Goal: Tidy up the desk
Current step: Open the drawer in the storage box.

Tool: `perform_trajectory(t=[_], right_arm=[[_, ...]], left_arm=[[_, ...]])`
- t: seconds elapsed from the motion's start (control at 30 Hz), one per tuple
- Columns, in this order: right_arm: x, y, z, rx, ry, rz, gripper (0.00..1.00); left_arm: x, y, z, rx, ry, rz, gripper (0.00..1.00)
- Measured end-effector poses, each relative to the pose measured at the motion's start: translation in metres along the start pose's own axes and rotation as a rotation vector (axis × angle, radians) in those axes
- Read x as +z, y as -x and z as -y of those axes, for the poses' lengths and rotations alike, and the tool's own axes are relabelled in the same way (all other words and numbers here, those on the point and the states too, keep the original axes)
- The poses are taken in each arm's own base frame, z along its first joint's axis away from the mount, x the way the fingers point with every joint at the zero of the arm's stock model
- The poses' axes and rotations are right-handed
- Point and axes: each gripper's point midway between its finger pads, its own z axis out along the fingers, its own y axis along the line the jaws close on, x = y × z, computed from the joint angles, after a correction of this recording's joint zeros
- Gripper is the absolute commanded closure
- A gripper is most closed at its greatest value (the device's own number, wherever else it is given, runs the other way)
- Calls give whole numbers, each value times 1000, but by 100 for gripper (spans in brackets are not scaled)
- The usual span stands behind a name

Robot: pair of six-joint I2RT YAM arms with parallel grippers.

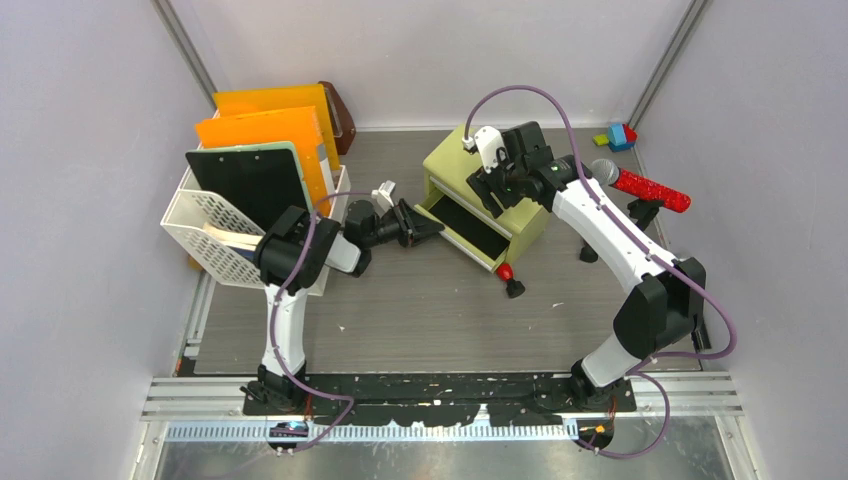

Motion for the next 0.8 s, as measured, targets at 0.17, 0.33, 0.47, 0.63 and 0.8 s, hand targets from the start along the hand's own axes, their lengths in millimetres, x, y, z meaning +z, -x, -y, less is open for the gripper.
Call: perform_trajectory(t=[0.17,0.33,0.47,0.63,0.8], right_arm=[[0,0,0,0,1,5,28],[-1,0,0,1,0,6,28],[-5,-3,0,4,0,2,26],[-17,-15,-1,15,3,-23,22],[-36,-21,-3,37,-5,-15,10]], left_arm=[[-14,-9,0,9,34,-4,88],[-22,-13,-1,5,53,-6,79],[-24,-14,-1,15,62,-9,62],[-26,-22,-8,56,92,-48,44],[-29,-32,-18,85,162,-116,33]])
